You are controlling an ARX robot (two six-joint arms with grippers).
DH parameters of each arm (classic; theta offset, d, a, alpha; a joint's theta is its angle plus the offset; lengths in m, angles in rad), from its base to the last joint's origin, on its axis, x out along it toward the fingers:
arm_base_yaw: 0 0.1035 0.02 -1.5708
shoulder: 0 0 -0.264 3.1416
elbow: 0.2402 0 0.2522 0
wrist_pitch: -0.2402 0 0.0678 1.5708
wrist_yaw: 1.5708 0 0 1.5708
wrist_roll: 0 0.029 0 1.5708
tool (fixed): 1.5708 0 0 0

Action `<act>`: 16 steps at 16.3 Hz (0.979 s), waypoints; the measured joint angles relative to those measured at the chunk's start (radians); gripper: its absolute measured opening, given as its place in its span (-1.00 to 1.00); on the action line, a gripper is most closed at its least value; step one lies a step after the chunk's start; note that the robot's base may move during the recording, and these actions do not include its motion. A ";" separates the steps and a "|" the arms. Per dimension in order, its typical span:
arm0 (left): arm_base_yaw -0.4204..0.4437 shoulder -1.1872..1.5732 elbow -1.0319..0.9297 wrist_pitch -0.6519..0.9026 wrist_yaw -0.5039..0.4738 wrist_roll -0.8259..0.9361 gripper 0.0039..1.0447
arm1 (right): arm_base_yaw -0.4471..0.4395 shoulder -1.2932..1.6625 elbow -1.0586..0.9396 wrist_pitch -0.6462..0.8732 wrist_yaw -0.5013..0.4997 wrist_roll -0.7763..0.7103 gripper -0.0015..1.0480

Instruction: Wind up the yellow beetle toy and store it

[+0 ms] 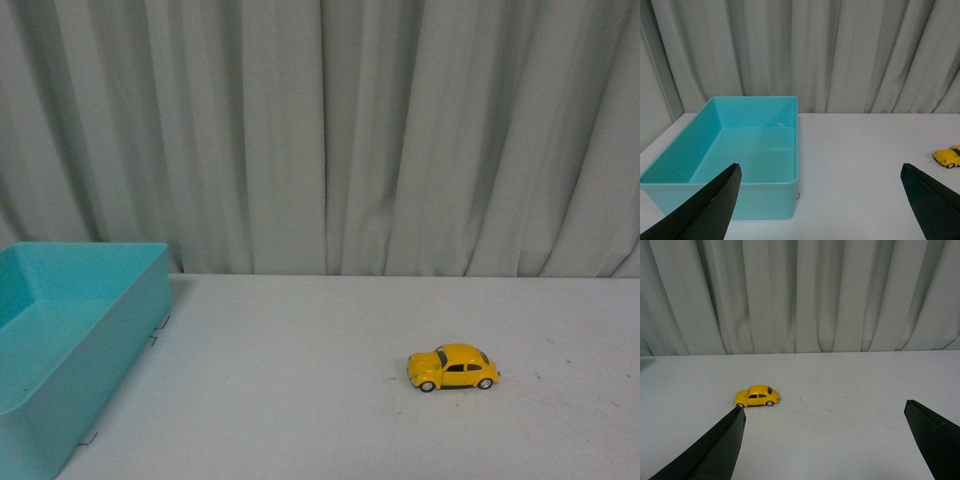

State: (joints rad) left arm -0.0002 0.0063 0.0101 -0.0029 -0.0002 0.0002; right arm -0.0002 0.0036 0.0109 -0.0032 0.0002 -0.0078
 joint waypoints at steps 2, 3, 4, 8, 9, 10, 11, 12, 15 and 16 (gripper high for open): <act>0.000 0.000 0.000 0.000 0.000 0.000 0.88 | 0.000 0.000 0.000 0.000 0.000 0.000 0.87; 0.000 0.000 0.000 0.000 0.000 0.000 0.88 | 0.000 0.000 0.000 0.000 0.000 0.000 0.87; 0.000 0.000 0.000 0.000 0.000 0.000 0.88 | 0.000 0.000 0.000 0.000 0.000 0.000 0.87; 0.000 0.000 0.000 0.000 0.000 0.000 0.88 | 0.000 0.000 0.000 0.000 0.000 0.000 0.87; 0.000 0.000 0.000 0.000 0.000 0.000 0.88 | 0.000 0.000 0.000 0.000 0.000 0.000 0.87; 0.000 0.000 0.000 0.000 0.000 0.000 0.88 | 0.000 0.000 0.000 0.000 0.000 0.000 0.87; 0.000 0.000 0.000 0.001 0.000 0.000 0.88 | 0.000 0.000 0.000 0.000 0.000 0.000 0.87; 0.000 0.000 0.000 0.000 0.000 0.000 0.88 | 0.000 0.000 0.000 0.000 0.000 0.000 0.87; 0.000 0.000 0.000 0.000 0.000 0.000 0.88 | 0.000 0.000 0.000 0.000 0.000 0.000 0.87; 0.000 0.000 0.000 0.000 0.000 0.000 0.88 | 0.000 0.000 0.000 0.000 0.000 0.000 0.87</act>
State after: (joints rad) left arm -0.0002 0.0063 0.0101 -0.0029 -0.0006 0.0002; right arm -0.0002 0.0036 0.0109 -0.0036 0.0002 -0.0078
